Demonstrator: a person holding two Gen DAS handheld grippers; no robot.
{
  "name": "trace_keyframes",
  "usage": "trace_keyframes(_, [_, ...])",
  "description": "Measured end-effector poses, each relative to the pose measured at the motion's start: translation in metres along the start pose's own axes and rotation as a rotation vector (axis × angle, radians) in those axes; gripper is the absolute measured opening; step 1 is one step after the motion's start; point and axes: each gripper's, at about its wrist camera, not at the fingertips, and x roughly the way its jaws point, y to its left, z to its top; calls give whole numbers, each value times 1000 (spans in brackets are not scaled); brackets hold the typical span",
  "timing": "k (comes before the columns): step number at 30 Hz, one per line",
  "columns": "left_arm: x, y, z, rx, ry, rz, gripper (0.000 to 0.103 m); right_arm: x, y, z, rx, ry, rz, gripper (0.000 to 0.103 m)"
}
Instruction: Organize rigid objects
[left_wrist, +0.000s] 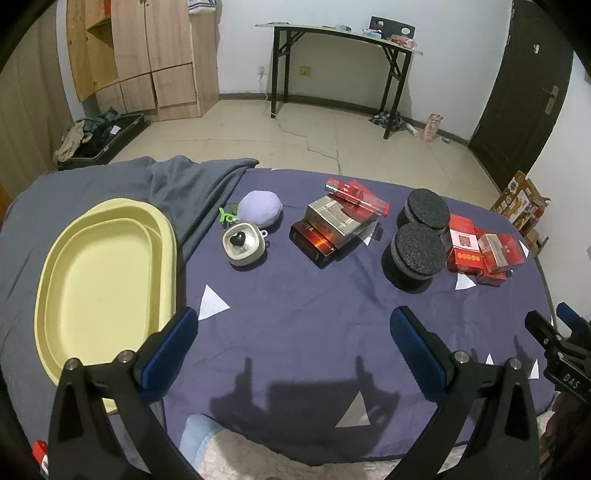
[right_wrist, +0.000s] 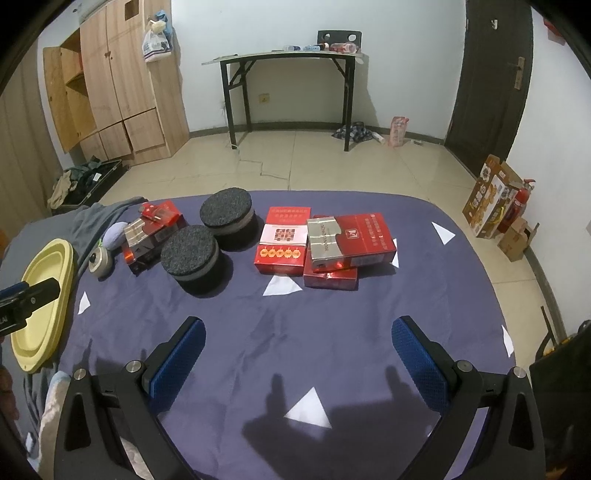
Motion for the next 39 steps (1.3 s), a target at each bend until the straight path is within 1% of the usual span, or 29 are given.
trace_keyframes(15, [2, 2, -2, 12, 9, 6, 103, -2, 2, 0, -7, -2, 12, 103])
trace_keyframes(21, [4, 1, -4, 33, 11, 32, 103, 2, 2, -1, -9, 12, 12, 103])
trace_keyframes(39, [6, 1, -3, 37, 21, 38, 103, 2, 3, -1, -10, 15, 15, 103])
